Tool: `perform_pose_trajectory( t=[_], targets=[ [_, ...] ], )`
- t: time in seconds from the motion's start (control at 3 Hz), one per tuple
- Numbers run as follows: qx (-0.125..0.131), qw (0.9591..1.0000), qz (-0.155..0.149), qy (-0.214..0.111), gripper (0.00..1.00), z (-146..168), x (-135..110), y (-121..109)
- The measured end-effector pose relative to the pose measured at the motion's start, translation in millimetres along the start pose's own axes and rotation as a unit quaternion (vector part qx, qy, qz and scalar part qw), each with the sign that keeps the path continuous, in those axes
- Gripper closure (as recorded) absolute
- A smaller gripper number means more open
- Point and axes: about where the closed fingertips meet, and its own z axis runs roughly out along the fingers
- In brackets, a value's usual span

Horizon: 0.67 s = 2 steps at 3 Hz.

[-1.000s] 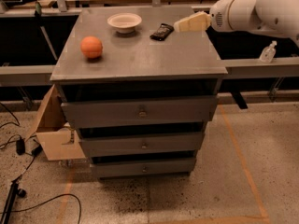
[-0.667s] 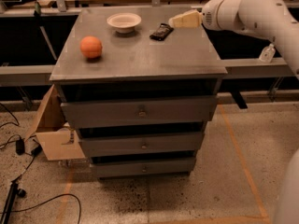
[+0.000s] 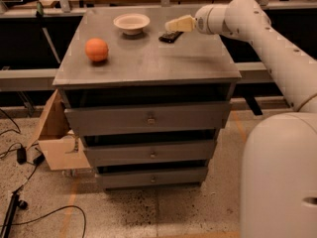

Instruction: Pick rxbar chocolate

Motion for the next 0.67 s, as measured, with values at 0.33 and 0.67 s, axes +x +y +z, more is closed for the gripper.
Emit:
perform_pose_trajectory(
  t=[0.33,0.67],
  targets=[
    [-0.012,0.9998,0.010,0.015,0.00,35,12,11],
    [-0.013,0.9992,0.012,0.035,0.00,60,25,19]
  ],
)
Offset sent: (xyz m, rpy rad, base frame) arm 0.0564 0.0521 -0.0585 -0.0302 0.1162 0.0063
